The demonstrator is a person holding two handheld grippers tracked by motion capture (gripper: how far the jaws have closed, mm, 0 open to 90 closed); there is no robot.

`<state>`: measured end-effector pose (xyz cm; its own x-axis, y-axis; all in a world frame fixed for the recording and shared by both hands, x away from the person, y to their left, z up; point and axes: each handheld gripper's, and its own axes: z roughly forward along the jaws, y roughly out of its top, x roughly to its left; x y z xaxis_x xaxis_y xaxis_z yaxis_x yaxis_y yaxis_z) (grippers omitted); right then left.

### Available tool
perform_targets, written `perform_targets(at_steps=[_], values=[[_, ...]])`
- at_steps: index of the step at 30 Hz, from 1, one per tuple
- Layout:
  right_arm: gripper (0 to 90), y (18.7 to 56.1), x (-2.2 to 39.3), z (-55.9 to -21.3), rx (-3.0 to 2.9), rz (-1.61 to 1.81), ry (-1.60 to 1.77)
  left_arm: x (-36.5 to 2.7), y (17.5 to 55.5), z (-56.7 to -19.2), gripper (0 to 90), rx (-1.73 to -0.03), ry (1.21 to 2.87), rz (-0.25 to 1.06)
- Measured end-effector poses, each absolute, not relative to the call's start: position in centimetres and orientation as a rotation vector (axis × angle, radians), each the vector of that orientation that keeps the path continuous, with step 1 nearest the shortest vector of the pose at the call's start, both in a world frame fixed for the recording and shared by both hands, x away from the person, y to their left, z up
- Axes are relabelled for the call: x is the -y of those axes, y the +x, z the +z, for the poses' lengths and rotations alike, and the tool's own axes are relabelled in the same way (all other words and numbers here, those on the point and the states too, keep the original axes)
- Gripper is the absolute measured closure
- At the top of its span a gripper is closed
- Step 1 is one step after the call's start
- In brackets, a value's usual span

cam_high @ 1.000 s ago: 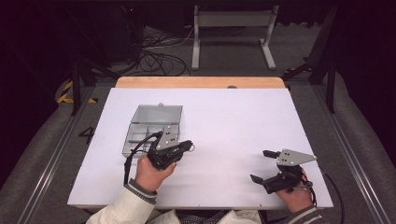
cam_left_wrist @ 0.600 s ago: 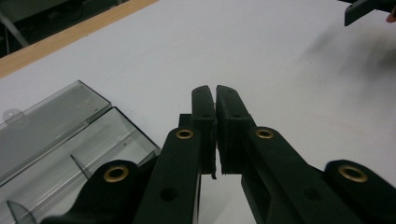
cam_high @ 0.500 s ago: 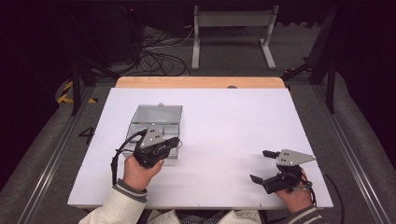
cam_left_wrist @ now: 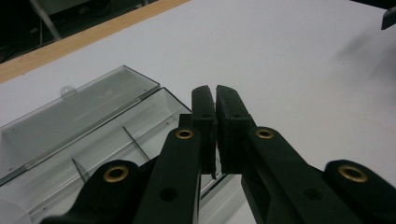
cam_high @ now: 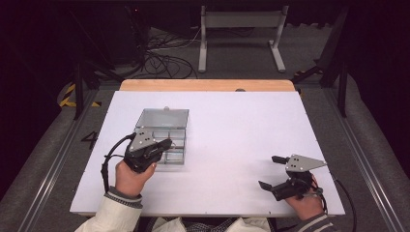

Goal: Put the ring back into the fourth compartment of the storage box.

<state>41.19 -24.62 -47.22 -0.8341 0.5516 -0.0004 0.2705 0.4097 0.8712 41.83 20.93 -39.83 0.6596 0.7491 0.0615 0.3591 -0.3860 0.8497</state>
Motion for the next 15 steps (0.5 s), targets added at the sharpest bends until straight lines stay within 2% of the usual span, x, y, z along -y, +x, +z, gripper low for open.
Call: perform_targets(at_steps=[15], values=[[0.6, 41.2, 24.5, -47.3, -2.387, 1.389, 0.715, -22.7, 41.8, -39.7, 86.8, -0.904, 2.012, 0.604]])
